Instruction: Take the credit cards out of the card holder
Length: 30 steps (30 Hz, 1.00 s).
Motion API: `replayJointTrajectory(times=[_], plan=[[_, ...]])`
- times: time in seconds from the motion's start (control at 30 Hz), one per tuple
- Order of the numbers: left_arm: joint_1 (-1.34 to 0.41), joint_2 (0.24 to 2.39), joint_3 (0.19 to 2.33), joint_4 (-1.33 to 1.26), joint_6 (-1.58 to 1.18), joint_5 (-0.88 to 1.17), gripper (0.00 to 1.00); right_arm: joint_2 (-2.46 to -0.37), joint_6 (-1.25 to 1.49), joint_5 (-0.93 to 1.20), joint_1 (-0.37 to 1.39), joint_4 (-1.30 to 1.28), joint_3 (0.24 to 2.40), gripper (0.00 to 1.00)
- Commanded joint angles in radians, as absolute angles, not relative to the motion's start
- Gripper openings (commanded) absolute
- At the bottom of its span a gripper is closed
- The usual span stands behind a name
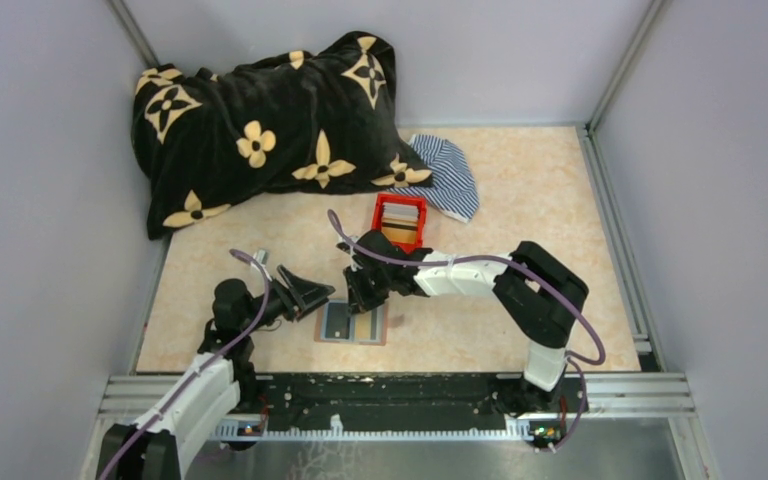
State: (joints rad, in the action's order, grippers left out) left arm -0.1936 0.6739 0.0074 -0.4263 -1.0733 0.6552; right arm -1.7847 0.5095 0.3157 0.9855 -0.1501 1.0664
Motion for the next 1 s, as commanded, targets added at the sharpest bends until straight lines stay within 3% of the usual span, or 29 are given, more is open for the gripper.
replayJointTrajectory(times=[0.0, 0.7, 0.97], plan=[[-0.186, 0.684, -0.181, -0.442, -1.034, 0.666, 0.76, -1.761, 0.528, 0.324, 0.977, -0.108, 1.074, 0.0], [-0.186, 0.809, -0.13, -0.296, -0.927, 0.641, 0.74, -1.767, 0.606, 0.304, 0.966, -0.077, 1.02, 0.0], [-0.186, 1.113, -0.037, -0.334, -0.857, 0.699, 0.75, -1.756, 0.598, 0.307, 0.96, -0.076, 1.023, 0.0]])
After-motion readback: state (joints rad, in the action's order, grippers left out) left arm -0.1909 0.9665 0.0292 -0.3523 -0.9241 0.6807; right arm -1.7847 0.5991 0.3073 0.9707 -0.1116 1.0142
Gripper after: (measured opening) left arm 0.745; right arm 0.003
